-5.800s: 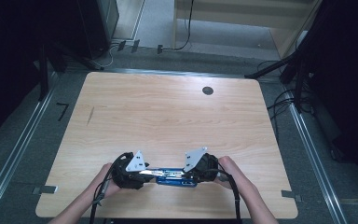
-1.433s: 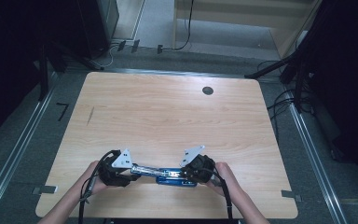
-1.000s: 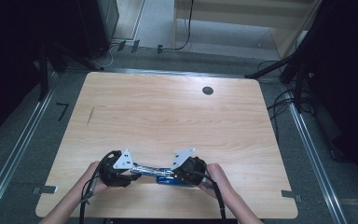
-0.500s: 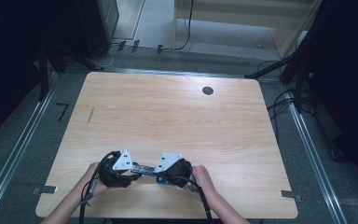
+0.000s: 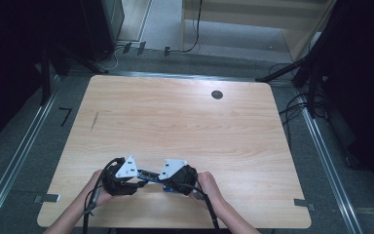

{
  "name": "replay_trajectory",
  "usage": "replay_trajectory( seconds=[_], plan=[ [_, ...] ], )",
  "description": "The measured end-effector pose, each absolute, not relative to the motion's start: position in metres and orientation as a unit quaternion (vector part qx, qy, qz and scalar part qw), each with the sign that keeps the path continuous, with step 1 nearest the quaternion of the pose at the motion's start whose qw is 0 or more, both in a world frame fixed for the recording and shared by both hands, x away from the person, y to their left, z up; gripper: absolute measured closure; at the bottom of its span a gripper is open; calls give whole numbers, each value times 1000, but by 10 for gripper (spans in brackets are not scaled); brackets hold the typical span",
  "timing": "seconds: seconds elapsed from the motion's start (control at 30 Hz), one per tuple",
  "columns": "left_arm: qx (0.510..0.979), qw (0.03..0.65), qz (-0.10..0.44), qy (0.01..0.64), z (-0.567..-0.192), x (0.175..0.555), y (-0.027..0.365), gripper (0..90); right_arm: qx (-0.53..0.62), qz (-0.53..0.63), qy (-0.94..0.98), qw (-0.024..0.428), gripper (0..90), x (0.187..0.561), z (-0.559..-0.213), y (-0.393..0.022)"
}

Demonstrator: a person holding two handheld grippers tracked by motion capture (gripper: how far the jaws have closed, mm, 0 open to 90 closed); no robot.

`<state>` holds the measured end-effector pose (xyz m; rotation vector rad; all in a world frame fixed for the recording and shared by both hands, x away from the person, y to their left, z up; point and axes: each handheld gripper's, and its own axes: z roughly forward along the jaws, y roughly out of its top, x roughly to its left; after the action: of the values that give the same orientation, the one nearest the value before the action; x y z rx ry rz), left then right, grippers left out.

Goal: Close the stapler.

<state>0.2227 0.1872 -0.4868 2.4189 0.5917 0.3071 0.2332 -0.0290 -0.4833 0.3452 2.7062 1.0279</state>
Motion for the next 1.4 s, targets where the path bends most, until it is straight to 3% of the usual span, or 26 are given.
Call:
replay_trajectory(
  seconds=[1.4],
  plan=[
    [889, 400, 114, 189, -495, 218, 144, 637, 130, 357, 919, 102, 900, 234, -473, -57]
  ],
)
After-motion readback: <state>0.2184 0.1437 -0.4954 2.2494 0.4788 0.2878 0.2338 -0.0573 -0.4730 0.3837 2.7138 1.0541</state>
